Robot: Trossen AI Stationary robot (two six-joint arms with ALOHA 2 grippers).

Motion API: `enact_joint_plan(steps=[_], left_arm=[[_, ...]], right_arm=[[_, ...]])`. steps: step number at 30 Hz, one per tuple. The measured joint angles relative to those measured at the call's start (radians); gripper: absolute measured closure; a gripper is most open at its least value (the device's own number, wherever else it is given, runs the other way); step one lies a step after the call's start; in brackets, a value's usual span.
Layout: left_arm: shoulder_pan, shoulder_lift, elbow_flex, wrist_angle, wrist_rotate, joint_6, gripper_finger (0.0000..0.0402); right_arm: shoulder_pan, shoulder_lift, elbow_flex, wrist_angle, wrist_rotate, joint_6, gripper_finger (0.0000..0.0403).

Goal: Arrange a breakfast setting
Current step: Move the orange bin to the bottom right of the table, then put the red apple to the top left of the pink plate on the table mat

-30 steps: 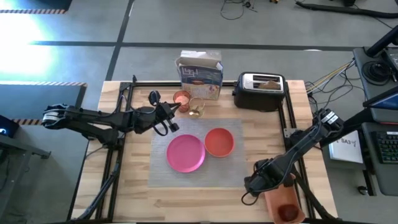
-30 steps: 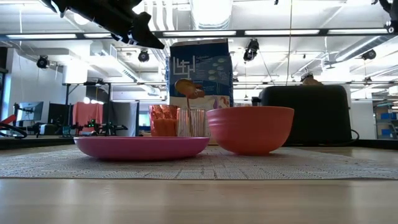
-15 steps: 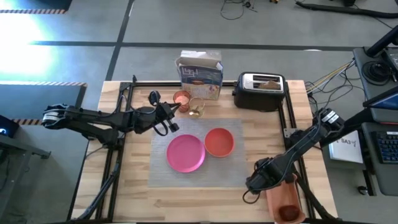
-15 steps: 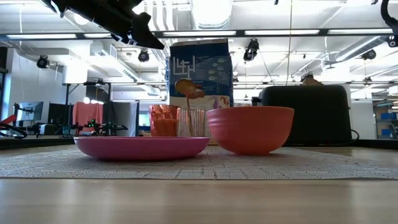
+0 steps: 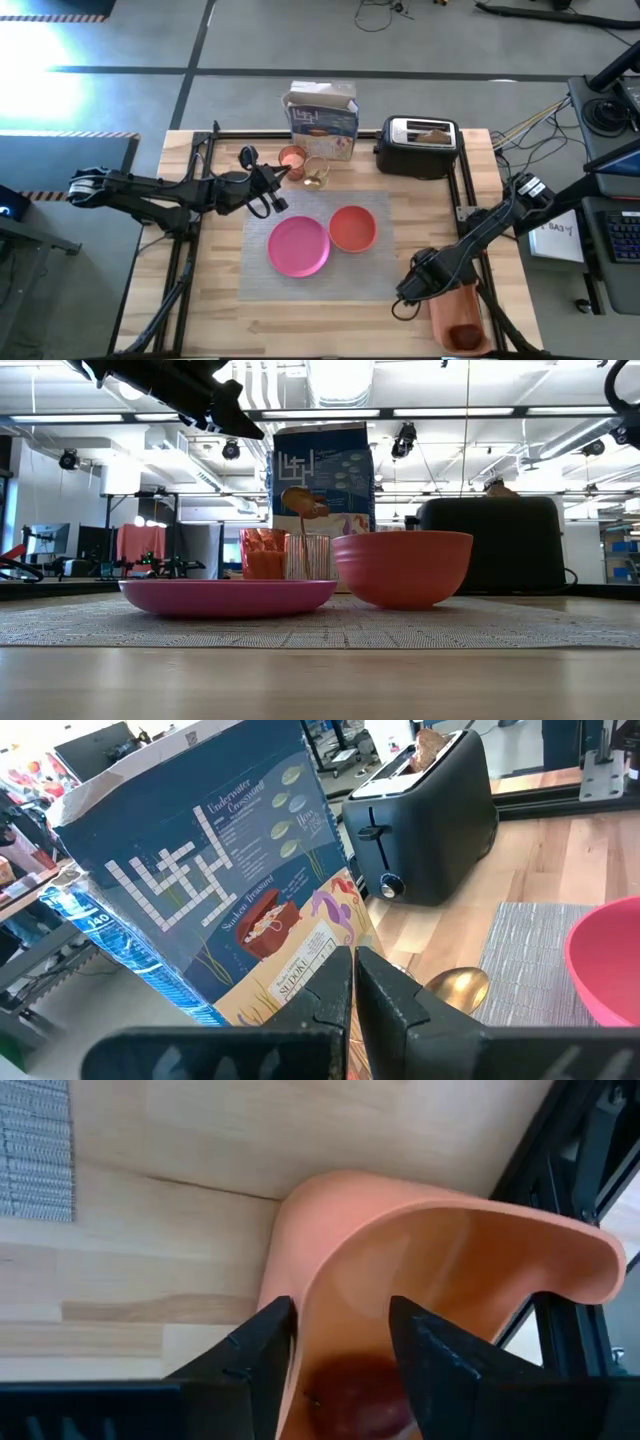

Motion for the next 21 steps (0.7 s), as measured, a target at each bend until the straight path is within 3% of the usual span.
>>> enact_joint_plan(steps=[21], left_arm=[[0.0,0.0,0.0,-0.009,0.0,0.0,0.0402]], right_arm=[[0.0,0.001,0.12,0.048,-0.014,0.055,0.0234]])
